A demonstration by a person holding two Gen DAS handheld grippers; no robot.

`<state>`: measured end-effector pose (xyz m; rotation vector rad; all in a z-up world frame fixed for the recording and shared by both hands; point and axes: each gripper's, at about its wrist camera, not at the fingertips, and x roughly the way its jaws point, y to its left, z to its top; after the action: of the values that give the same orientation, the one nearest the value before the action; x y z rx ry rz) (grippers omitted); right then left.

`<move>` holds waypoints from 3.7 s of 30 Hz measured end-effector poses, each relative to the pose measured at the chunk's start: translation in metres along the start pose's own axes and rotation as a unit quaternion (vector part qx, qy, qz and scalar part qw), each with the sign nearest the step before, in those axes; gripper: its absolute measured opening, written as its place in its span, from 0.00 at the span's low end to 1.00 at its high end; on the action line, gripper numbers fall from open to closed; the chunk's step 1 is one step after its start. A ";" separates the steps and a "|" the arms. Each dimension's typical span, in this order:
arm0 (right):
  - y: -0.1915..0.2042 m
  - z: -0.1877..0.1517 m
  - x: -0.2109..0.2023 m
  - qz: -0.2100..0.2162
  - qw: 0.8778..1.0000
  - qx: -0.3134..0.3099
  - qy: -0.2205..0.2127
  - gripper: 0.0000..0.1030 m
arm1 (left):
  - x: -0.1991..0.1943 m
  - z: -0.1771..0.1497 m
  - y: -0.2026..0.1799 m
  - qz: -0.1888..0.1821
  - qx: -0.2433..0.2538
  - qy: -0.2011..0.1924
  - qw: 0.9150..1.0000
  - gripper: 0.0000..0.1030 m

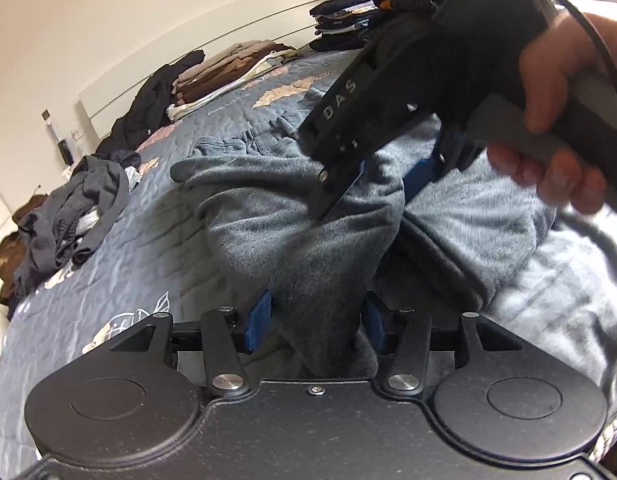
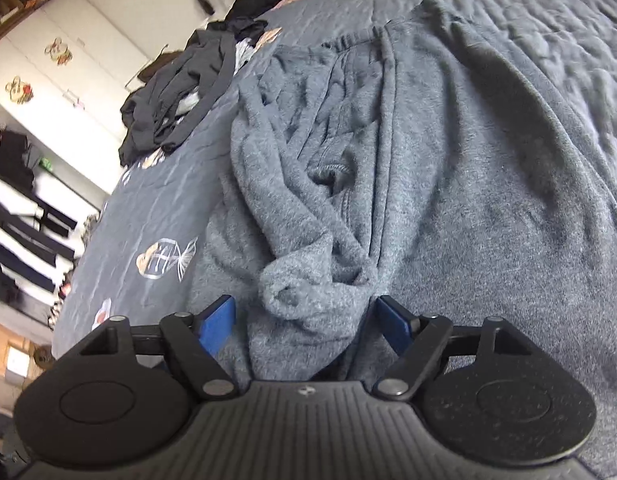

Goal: Fold clothes

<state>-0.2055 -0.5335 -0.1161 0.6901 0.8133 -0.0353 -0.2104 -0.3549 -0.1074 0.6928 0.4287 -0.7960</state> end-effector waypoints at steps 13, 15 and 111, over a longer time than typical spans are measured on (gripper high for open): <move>0.007 0.021 -0.028 0.097 0.993 0.035 -0.055 0.18 | 0.003 0.009 0.014 -0.002 -0.058 -0.013 0.998 0.15; 0.003 0.025 -0.033 0.116 0.990 0.059 -0.060 0.18 | -0.006 0.018 0.012 -0.002 -0.051 -0.039 0.998 0.15; 0.052 0.196 0.088 -0.110 0.964 -0.222 -0.092 0.12 | 0.048 0.038 0.195 -0.055 -0.382 0.015 0.923 0.61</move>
<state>-0.0006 -0.5866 -0.0525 0.1670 0.6830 -0.1138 -0.0262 -0.3081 -0.0309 -0.0503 0.7548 -0.6485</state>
